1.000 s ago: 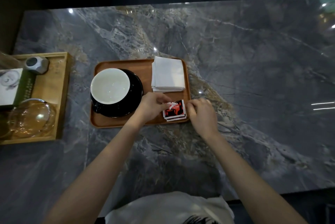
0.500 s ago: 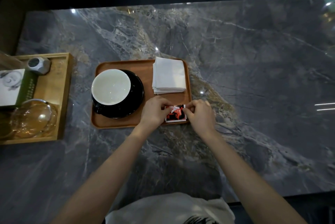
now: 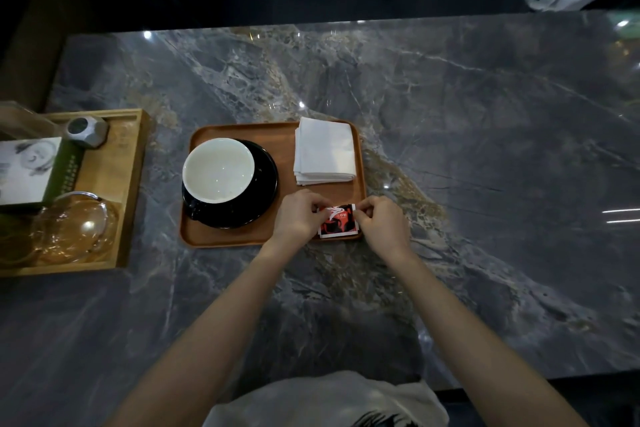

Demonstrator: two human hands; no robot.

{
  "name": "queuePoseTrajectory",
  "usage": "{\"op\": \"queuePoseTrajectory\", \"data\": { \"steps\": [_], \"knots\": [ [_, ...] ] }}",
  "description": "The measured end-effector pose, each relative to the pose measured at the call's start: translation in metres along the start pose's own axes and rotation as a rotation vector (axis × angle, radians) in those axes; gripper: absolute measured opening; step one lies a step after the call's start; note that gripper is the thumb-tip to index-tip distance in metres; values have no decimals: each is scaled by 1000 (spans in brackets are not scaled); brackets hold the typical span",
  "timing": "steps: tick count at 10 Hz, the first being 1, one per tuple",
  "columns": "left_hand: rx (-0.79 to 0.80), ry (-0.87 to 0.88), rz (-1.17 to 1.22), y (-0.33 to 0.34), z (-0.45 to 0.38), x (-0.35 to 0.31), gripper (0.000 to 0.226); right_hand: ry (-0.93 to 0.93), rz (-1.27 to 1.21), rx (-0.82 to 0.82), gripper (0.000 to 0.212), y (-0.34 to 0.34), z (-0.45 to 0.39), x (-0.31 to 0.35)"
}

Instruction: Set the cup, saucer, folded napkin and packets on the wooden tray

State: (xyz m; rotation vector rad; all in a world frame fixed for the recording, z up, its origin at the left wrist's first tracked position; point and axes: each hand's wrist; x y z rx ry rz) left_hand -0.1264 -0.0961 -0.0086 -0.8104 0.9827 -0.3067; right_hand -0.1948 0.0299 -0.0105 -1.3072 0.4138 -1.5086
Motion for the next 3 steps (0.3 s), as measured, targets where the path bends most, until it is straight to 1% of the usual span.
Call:
{"op": "queuePoseTrajectory", "data": {
  "steps": [1, 2, 3],
  "knots": [
    [65, 10, -2, -12, 0, -3, 22, 72, -70, 56, 20, -10, -1, 6],
    [91, 46, 19, -30, 0, -9, 25, 100, -281, 44, 19, -27, 1, 16],
    [52, 60, 21, -68, 0, -26, 24, 159, -881, 120, 11, -66, 3, 36]
  ]
}}
Point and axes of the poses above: each hand's wrist, its own z-axis away from the middle knuckle, its own y-axis out of the palm, x = y × z, and after that the axes turned 2 degrees about y, right-handed
